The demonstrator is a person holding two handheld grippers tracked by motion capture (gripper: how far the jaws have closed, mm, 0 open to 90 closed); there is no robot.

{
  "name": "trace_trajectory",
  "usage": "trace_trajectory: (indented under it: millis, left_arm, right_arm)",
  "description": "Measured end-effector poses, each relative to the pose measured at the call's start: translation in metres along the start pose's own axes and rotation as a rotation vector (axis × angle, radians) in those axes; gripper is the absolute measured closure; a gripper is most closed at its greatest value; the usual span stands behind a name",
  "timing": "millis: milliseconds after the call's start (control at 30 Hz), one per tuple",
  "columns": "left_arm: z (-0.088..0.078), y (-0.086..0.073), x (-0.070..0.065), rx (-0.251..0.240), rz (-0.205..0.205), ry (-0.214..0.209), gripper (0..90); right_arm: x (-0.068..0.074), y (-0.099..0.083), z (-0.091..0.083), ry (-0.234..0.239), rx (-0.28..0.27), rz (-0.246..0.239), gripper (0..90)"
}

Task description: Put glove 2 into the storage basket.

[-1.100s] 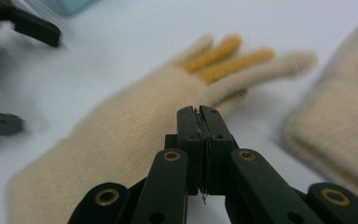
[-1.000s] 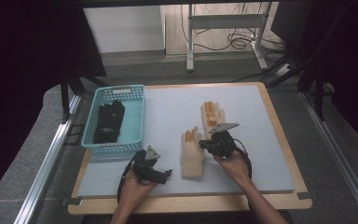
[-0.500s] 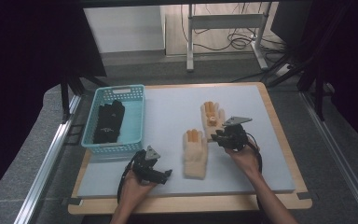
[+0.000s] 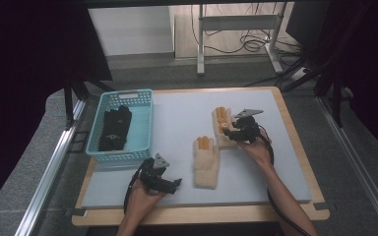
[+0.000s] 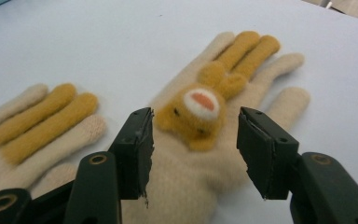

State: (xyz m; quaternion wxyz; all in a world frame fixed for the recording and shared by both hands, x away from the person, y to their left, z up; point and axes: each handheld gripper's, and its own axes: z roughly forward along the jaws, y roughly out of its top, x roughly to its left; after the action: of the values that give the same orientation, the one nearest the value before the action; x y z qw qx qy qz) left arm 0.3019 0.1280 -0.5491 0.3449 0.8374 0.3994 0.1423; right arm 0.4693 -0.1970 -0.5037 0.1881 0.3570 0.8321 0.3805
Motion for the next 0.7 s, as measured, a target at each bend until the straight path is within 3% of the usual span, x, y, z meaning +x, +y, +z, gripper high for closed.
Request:
trace_trajectory:
  millis: [300,400,533,700]
  left_arm:
    - [0.000,0.000,0.000,0.001,0.002,-0.001,0.7]
    - [0.000,0.000,0.000,0.001,0.002,-0.001,0.7]
    - [0.000,0.000,0.000,0.001,0.002,-0.001,0.7]
    - [0.000,0.000,0.000,0.002,0.002,-0.001,0.7]
  right_arm:
    - [-0.005,0.000,0.027,0.034,0.041,-0.064,43.8]
    - [-0.007,0.000,0.034,0.050,0.050,-0.054,51.0]
    - [-0.009,0.002,0.032,0.051,0.063,-0.013,59.6]
    - [-0.011,0.003,0.019,0.045,0.037,-0.001,60.6]
